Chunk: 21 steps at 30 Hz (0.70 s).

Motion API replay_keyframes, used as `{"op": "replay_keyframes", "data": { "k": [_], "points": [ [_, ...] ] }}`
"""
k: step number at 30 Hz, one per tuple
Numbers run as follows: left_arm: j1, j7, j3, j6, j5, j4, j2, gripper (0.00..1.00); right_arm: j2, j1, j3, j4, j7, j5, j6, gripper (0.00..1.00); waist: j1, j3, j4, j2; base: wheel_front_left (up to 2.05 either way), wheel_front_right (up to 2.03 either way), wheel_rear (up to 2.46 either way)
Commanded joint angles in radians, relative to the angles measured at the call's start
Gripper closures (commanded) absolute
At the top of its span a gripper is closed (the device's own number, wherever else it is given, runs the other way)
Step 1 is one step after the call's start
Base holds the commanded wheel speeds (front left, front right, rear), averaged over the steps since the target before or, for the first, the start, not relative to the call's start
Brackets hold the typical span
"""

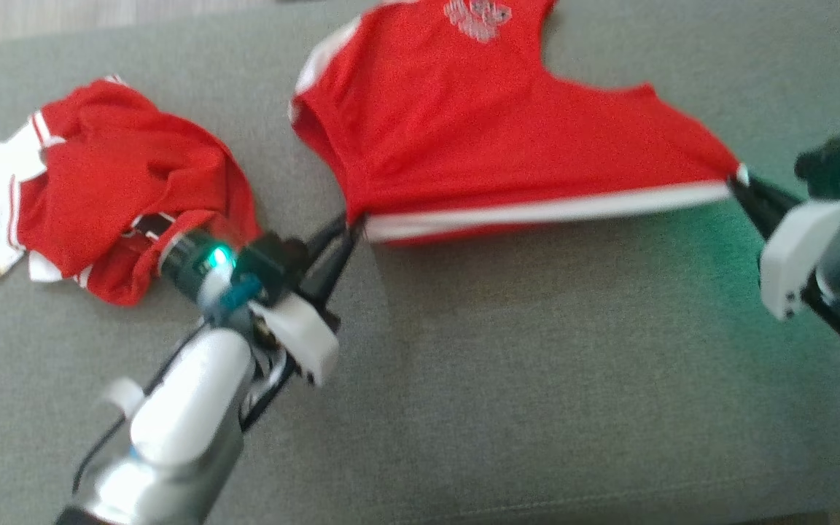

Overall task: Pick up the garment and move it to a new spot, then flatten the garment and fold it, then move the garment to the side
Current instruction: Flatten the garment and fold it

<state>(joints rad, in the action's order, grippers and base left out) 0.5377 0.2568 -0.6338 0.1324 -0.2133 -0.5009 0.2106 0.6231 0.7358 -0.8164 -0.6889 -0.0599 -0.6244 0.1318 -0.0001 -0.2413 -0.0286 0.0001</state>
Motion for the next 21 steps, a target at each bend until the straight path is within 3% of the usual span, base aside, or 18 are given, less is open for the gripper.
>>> {"op": "replay_keyframes", "data": {
  "k": [1,12,17,21],
  "points": [
    [0.013,0.005,0.039,-0.002,0.004,0.032,0.035,1.00,0.053,-0.016,-0.002,0.020,-0.008,-0.017,-0.001,1.00,0.0001,0.028,-0.006,-0.0001,0.00,0.00,0.00],
    [-0.204,0.005,0.006,-0.002,0.007,0.145,0.026,1.00,0.278,-0.208,-0.059,0.263,-0.180,-0.208,-0.001,1.00,0.0001,0.141,-0.043,-0.0001,0.00,0.00,0.00],
    [-0.243,0.005,-0.043,-0.002,0.015,0.192,0.030,1.00,0.361,-0.274,0.015,0.360,-0.198,-0.245,-0.001,1.00,0.0001,0.136,-0.043,-0.0001,0.00,0.00,0.00],
    [-0.219,0.005,-0.034,-0.002,0.016,0.221,0.022,1.00,0.378,-0.296,0.094,0.417,-0.206,-0.234,-0.001,1.00,0.0001,0.110,-0.034,-0.0001,0.00,0.00,0.00]
  ]
}}
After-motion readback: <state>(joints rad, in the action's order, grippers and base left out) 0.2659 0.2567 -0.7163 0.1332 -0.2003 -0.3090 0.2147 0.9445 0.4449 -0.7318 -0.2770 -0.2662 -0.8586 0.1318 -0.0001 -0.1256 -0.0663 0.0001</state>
